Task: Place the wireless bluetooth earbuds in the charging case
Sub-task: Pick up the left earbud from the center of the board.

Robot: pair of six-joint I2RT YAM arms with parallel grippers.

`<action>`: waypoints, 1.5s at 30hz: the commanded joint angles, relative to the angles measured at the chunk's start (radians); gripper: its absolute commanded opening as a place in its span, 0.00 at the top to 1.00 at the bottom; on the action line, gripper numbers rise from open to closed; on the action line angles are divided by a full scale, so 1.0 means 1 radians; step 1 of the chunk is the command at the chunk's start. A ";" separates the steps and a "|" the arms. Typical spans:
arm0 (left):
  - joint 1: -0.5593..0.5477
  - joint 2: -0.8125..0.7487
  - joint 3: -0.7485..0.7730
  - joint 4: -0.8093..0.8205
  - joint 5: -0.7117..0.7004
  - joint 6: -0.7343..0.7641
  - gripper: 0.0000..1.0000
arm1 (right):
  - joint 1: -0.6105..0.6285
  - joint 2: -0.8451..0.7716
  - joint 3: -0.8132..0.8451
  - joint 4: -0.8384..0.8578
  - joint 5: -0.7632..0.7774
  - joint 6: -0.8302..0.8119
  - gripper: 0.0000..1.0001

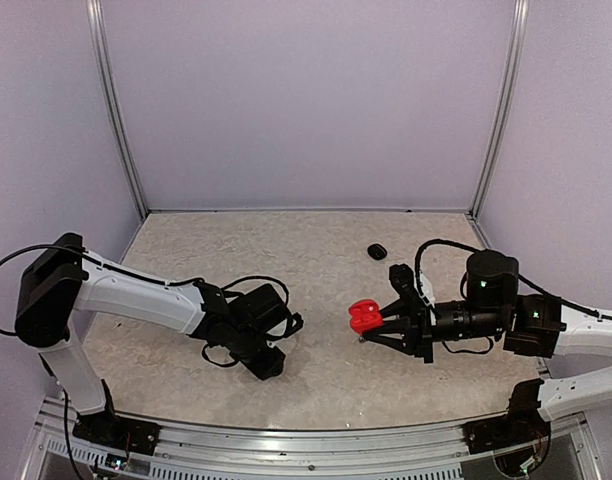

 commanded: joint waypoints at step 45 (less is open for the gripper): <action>0.041 -0.250 -0.039 0.349 -0.047 0.020 0.85 | -0.013 0.002 -0.060 0.305 0.071 -0.085 1.00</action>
